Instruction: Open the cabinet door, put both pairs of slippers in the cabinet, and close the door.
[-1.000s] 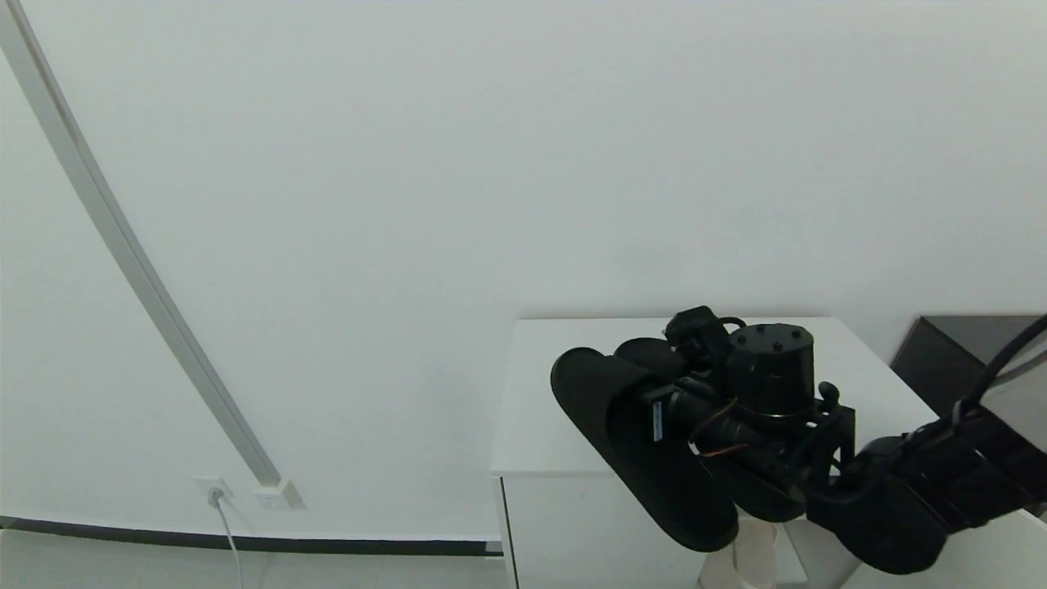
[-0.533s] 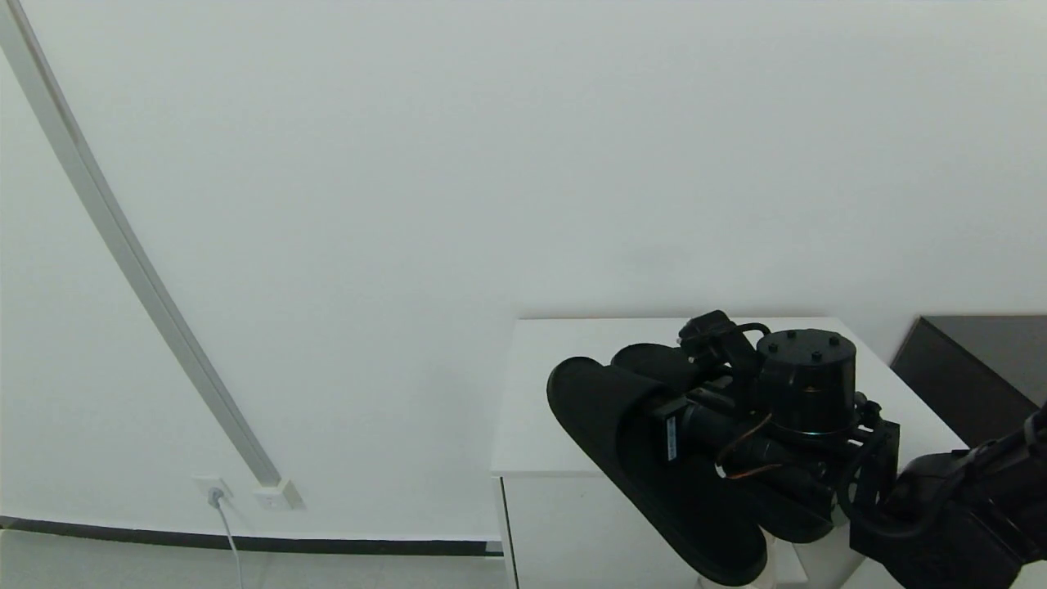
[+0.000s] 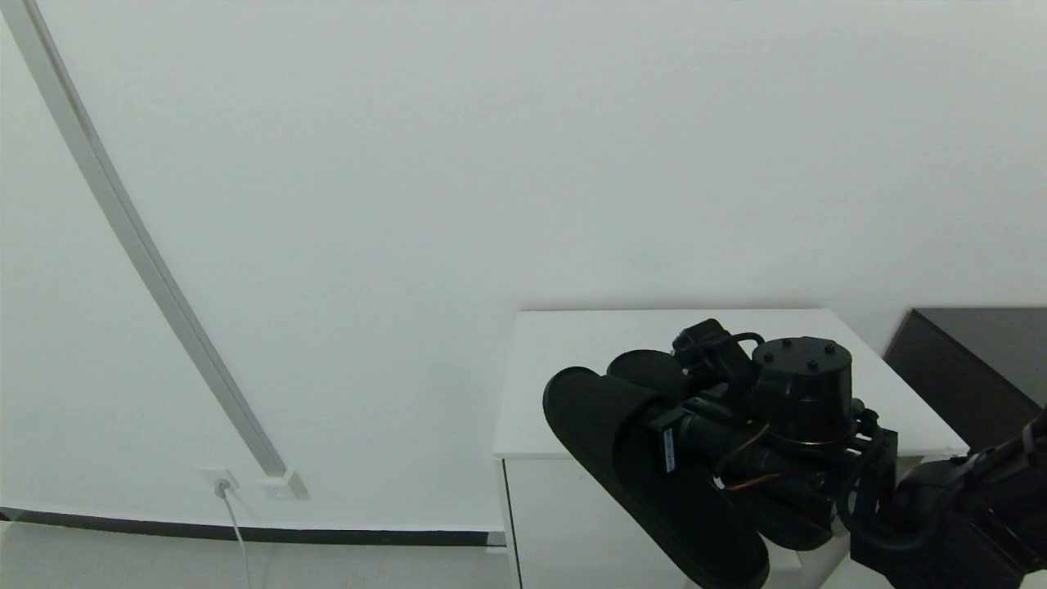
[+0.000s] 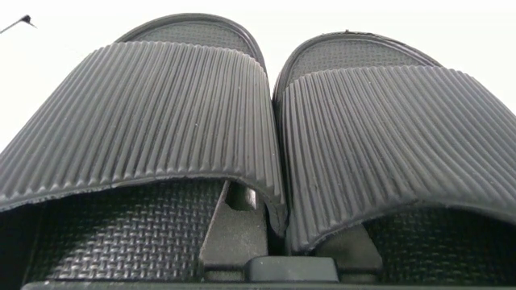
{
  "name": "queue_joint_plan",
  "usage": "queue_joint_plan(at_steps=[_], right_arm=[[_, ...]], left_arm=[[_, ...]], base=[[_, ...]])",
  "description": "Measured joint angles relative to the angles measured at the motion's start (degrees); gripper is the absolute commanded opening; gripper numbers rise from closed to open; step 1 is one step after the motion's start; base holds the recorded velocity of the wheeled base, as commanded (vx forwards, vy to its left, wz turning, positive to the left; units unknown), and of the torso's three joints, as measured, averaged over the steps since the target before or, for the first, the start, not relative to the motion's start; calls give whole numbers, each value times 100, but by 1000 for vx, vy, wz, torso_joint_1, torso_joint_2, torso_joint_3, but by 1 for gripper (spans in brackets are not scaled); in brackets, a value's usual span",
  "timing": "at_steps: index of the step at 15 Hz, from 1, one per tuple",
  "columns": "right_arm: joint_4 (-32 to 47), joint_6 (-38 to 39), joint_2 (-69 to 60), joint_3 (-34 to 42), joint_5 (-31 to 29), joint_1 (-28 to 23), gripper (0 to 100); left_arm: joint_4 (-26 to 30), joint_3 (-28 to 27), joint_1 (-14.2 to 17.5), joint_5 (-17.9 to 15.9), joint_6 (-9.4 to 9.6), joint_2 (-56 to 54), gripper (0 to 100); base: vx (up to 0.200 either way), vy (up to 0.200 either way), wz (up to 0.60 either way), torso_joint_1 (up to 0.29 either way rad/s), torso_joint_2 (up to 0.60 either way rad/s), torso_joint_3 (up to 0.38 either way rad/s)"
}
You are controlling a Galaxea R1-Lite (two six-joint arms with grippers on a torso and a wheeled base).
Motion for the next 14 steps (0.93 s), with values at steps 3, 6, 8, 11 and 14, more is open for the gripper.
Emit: queue_joint_plan(at_steps=[3, 6, 8, 11, 14], right_arm=[[-7, -10, 0, 28, 2, 16, 0], [-2, -18, 0, 41, 0, 27, 0], [-9, -128, -11, 56, 2, 22, 0], [-7, -174, -144, 146, 161, -20, 0], [28, -361, -364, 273, 475, -310, 0]], left_arm=[[2, 0, -2, 2, -5, 0, 0], [2, 0, 0, 0, -7, 0, 0], [2, 0, -2, 0, -10, 0, 0], [0, 0, -2, 6, -11, 0, 0], [2, 0, -4, 82, -29, 0, 0]], base=[[-200, 0, 0, -1, 2, 2], [-200, 0, 0, 1, 2, 1], [-100, 0, 0, 4, -1, -1], [0, 0, 0, 0, 0, 0], [0, 0, 0, 0, 0, 0]])
